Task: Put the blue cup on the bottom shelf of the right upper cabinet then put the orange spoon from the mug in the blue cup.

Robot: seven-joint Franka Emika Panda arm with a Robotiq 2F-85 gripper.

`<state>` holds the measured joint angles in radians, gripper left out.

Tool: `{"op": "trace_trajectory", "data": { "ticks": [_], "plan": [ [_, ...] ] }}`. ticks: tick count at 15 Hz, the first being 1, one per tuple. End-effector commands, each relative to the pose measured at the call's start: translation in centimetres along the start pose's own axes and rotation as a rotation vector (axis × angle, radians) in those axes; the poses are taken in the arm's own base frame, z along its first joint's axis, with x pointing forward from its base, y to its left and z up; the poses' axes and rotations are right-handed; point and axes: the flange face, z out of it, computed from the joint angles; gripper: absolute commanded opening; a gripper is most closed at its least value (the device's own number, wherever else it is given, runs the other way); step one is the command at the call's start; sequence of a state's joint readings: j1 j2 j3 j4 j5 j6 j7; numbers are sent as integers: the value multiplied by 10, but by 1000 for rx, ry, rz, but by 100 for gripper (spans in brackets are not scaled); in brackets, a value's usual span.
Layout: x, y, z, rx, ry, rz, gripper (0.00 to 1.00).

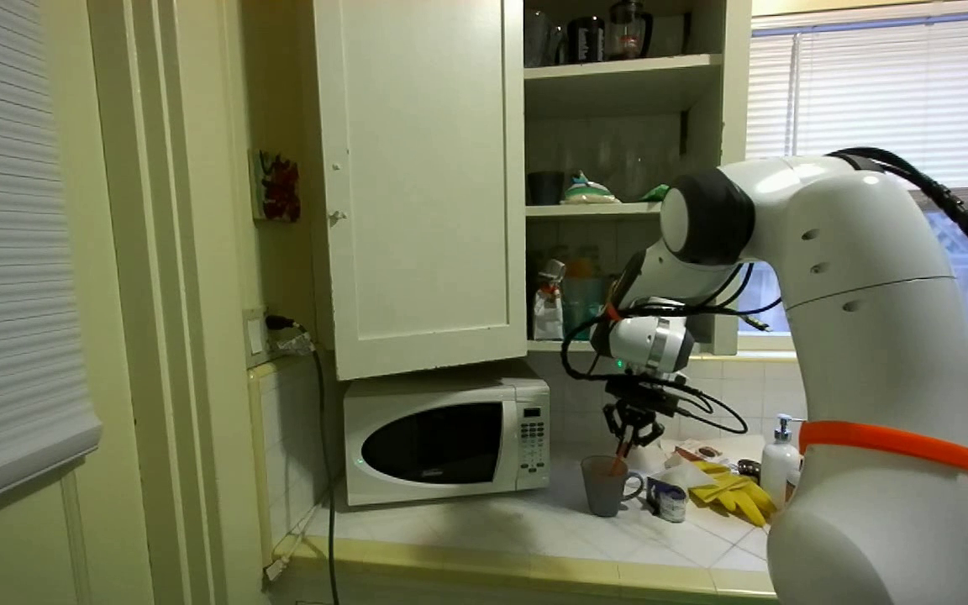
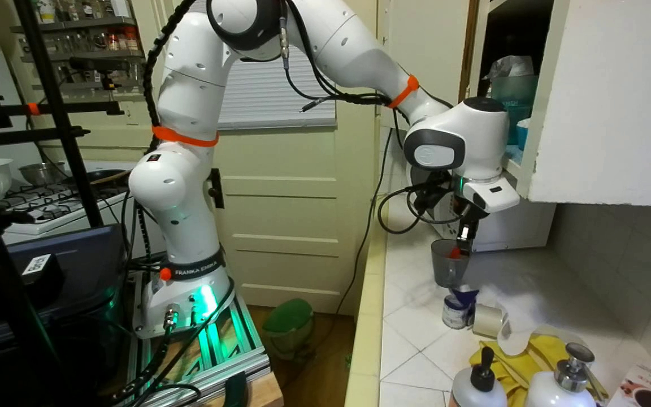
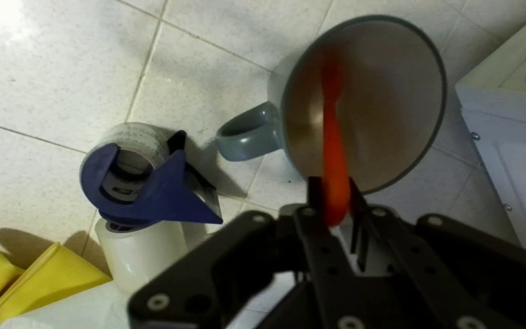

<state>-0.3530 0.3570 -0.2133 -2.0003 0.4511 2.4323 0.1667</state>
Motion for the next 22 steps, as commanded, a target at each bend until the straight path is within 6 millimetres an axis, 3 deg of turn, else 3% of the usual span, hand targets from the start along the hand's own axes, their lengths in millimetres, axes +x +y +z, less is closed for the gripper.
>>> {"op": "trace_trajectory", "data": {
  "ticks": [1, 8, 9, 16, 18, 22],
  "plan": [
    [3, 1, 3, 12, -29, -5, 45],
    [0, 0, 3, -1, -37, -25, 98],
    [1, 0, 4, -4, -34, -23, 100],
    [7, -3, 10, -8, -16, -26, 99],
    [10, -4, 13, -11, -11, -31, 94],
    [12, -5, 20, -19, -13, -36, 57]
  ]
}}
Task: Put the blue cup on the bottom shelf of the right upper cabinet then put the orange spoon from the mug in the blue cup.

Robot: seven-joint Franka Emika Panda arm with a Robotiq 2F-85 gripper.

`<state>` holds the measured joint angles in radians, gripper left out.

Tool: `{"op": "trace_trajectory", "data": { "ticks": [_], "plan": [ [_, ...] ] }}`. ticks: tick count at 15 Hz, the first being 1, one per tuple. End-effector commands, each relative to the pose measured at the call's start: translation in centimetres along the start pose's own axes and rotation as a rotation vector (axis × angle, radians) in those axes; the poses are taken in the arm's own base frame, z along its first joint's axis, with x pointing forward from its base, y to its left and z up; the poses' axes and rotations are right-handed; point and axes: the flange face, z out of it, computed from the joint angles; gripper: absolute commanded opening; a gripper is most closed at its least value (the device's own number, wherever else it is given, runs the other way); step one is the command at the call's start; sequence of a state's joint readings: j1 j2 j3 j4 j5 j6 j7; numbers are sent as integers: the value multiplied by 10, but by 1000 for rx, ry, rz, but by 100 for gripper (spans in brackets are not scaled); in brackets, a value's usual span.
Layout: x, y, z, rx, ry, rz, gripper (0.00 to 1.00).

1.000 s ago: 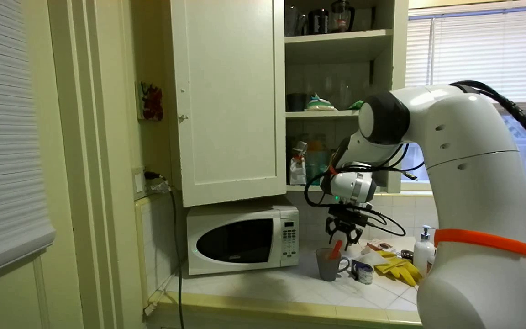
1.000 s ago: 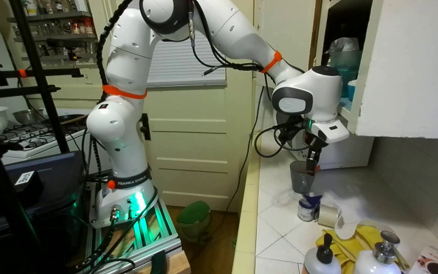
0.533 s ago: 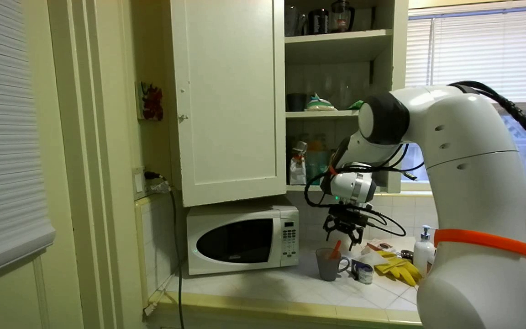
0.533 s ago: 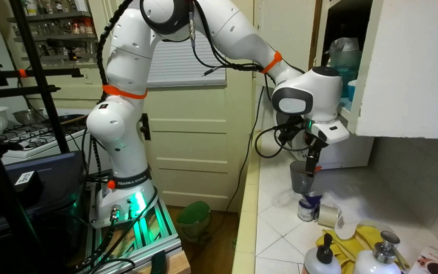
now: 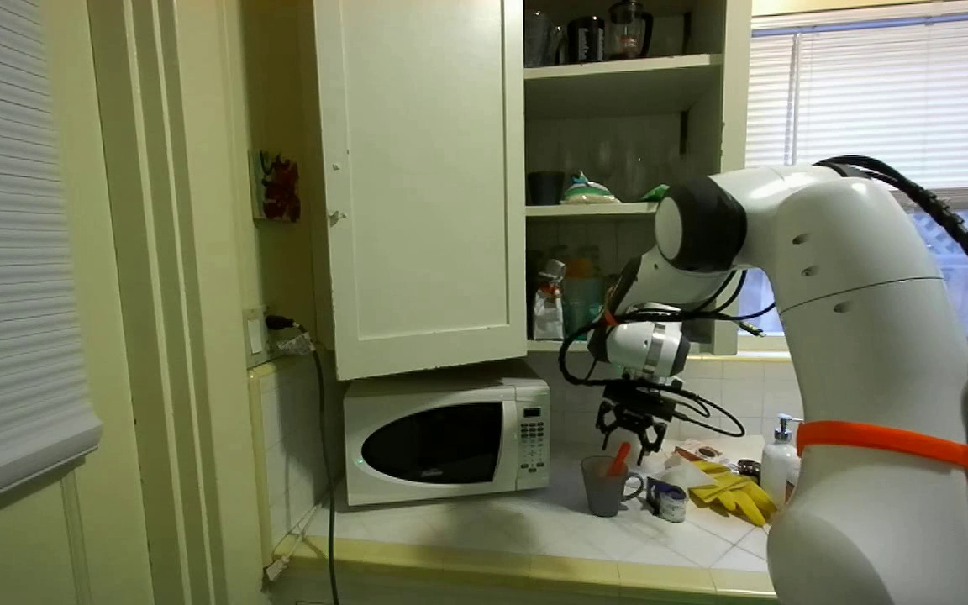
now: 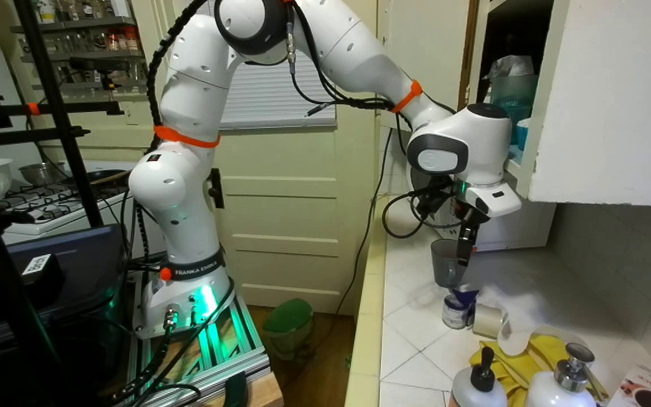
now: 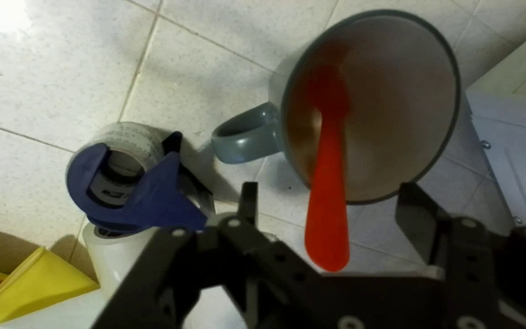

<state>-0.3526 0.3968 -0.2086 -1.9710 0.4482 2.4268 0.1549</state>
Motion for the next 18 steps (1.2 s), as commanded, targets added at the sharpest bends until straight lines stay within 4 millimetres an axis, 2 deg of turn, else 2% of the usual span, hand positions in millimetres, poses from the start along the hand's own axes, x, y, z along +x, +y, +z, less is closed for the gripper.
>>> {"op": "trace_trajectory", "data": {
  "ticks": [1, 3, 4, 5, 6, 8, 9, 10, 11, 12, 14, 17, 18],
  "plan": [
    [8, -2, 7, -7, 0, -17, 48],
    [8, -2, 6, -7, 2, -18, 34],
    [8, -2, 5, -6, 4, -18, 31],
    [8, -2, 4, -6, 7, -19, 46],
    [8, -2, 4, -6, 9, -19, 53],
    [7, -3, 3, -8, 14, -22, 44],
    [7, -3, 4, -13, 19, -25, 27],
    [7, -3, 4, -18, 26, -34, 19],
    [6, -4, 4, -21, 36, -41, 34],
    [5, -5, 3, -20, 52, -47, 54],
    [3, -8, 3, -20, 83, -63, 62],
    [-1, -13, 0, -19, 124, -94, 84],
    [-2, -15, -1, -20, 133, -103, 77]
  ]
}}
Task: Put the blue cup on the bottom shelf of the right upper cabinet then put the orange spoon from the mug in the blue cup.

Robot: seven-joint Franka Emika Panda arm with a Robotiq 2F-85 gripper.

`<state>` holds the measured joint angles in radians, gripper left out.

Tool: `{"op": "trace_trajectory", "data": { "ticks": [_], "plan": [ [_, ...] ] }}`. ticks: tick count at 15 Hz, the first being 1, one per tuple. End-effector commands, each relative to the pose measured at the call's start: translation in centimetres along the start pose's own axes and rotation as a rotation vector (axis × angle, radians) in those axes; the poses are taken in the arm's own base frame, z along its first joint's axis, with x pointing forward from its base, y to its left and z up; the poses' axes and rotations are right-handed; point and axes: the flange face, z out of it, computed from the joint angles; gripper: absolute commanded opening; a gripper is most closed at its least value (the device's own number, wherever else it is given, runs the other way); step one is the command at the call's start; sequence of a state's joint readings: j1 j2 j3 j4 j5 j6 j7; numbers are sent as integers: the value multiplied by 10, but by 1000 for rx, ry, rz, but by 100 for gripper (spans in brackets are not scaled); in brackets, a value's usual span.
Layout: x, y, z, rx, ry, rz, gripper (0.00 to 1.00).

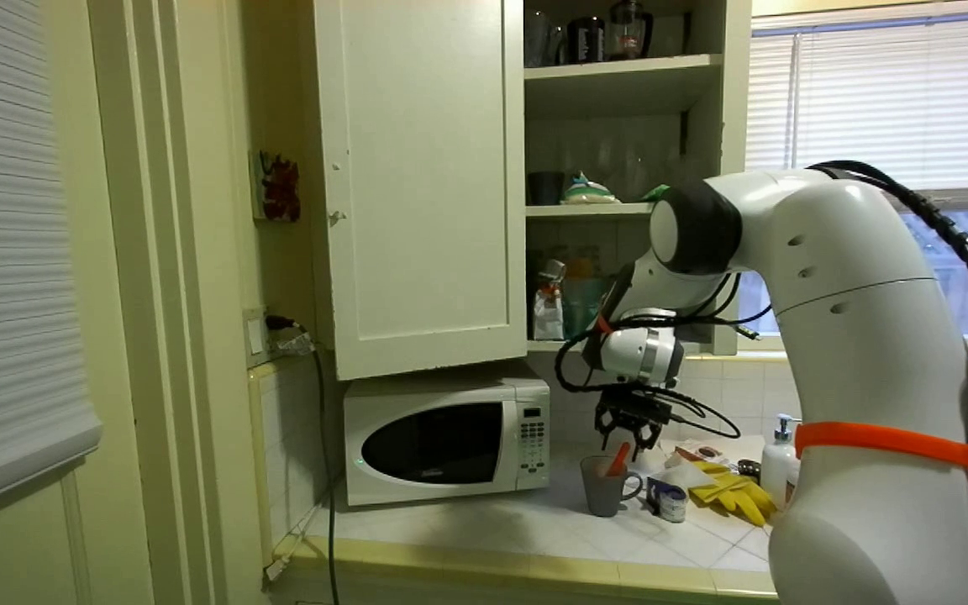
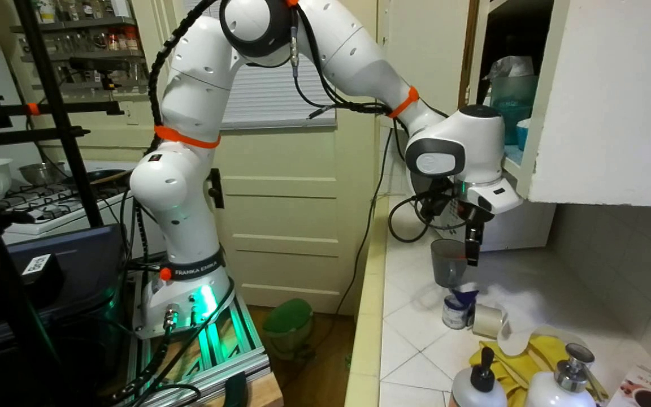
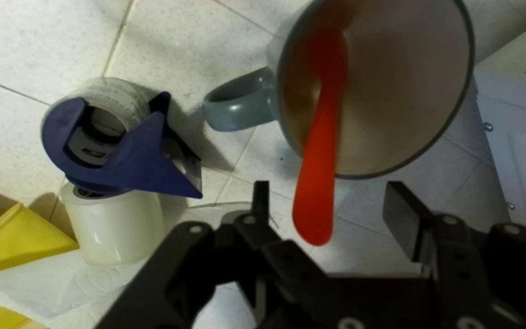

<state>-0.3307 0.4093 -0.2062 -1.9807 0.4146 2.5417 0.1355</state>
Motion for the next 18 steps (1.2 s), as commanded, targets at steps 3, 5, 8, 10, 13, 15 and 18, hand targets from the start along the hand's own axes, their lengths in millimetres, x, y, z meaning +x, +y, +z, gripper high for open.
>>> {"op": "trace_trajectory", "data": {
  "ticks": [3, 5, 8, 10, 13, 15, 18],
  "plan": [
    [-4, -8, -6, -9, 52, -58, 50],
    [-6, -9, -8, -14, 50, -65, 70],
    [-10, -9, -14, -19, 53, -79, 33],
    [-10, -9, -18, -21, 60, -80, 37],
    [-12, -9, -22, -23, 64, -84, 13],
    [-14, -9, -23, -26, 62, -88, 1],
    [-17, -10, -27, -27, 60, -87, 3]
  ]
}}
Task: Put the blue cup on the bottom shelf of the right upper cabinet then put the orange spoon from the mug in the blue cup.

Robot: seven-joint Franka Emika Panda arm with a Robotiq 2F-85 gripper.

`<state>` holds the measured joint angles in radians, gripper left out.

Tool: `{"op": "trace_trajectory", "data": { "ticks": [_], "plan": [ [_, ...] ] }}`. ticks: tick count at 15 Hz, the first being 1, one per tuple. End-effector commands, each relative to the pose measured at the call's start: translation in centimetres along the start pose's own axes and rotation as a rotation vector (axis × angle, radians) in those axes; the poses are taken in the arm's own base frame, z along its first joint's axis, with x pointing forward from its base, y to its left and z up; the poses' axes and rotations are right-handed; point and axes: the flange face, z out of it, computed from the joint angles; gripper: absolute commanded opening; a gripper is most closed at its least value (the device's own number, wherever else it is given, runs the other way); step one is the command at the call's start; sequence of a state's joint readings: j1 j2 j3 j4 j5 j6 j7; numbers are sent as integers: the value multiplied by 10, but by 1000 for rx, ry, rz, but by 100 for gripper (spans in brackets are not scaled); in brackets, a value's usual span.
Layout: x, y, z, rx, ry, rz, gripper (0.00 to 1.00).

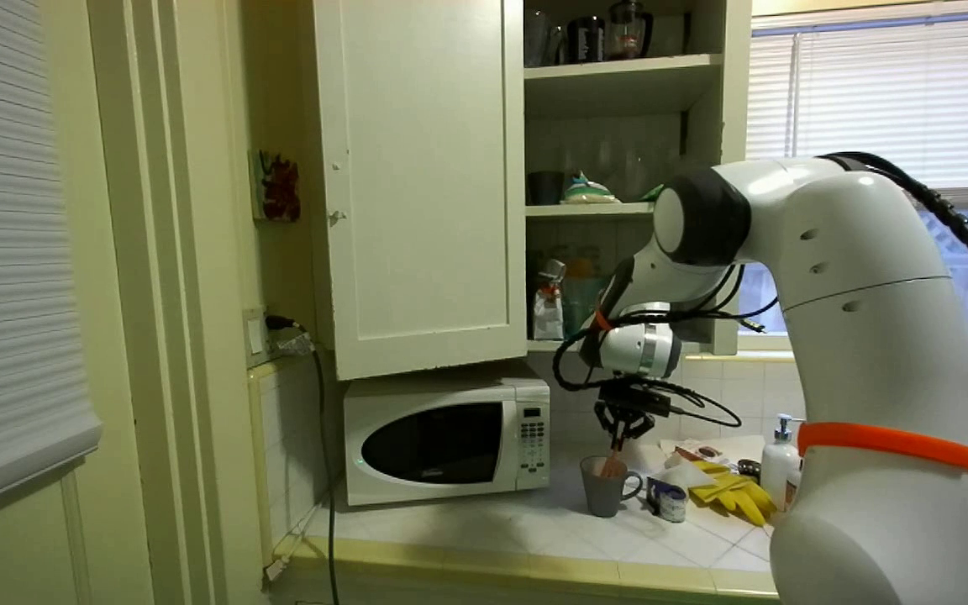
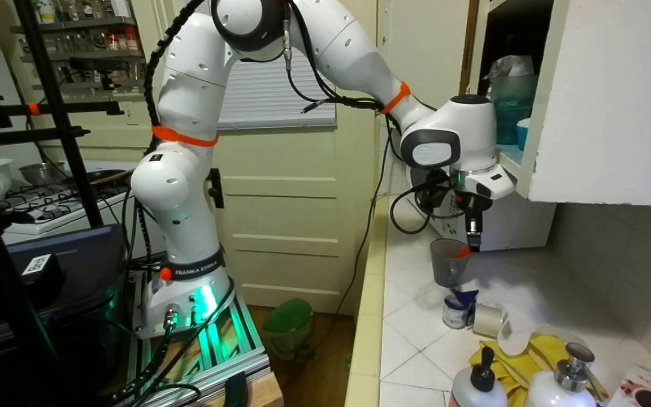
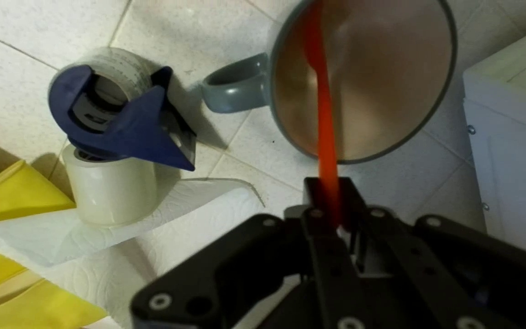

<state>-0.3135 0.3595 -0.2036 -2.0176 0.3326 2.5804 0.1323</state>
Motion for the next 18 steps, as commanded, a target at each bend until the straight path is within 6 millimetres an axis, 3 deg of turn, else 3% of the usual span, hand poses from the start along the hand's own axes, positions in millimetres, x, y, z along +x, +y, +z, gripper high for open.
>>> {"op": "trace_trajectory", "data": {
  "ticks": [1, 11, 18],
  "plan": [
    [-10, 1, -13, -4, 13, 1, 3],
    [-26, -13, -47, -24, 81, 30, 3],
    [-17, -34, -99, 25, 218, 17, 3]
  ]
}}
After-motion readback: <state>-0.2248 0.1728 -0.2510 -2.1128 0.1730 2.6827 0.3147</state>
